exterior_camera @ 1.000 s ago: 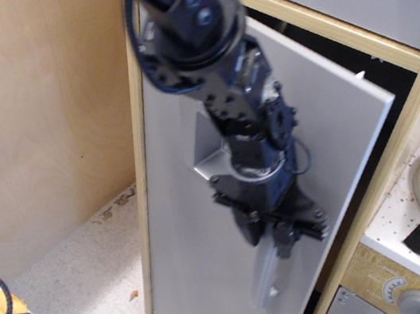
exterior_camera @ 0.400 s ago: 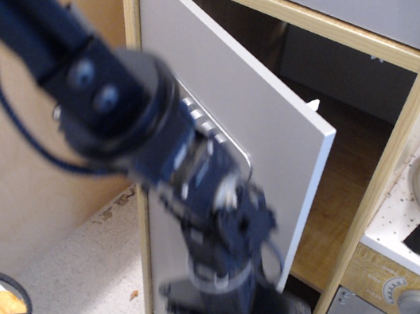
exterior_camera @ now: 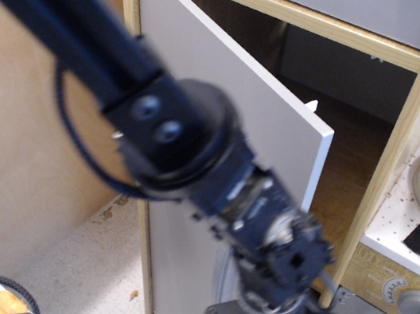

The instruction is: Open fridge

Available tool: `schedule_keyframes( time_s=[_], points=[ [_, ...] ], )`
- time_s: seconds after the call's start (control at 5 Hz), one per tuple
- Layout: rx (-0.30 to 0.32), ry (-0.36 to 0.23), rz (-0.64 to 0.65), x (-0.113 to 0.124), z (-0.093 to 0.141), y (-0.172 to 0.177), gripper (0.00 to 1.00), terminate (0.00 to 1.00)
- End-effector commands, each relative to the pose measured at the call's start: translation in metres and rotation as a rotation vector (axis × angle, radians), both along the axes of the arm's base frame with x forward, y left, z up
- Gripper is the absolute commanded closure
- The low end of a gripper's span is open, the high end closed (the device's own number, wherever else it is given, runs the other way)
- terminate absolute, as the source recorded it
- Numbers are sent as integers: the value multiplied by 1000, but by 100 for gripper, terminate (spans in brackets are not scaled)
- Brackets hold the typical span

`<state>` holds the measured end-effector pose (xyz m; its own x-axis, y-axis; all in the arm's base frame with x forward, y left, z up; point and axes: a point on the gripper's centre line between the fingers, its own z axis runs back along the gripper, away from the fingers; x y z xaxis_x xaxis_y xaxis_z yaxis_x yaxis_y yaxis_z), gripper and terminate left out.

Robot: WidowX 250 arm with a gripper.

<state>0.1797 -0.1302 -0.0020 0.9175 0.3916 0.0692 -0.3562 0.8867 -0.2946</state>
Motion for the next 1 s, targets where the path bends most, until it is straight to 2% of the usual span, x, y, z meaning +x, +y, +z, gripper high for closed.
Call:
schedule_keyframes(
  time_s=[0.0,0.2,0.4,0.6,0.8],
  points=[
    [6,-57,-147,46,28,-51,0,0],
    [15,-87,-146,59,41,-77,0,0],
    [42,-71,-144,78,62,-85,0,0],
    [69,-80,-209,106,78,-78,0,0],
    [98,-74,-285,120,80,-58,0,0]
  ],
)
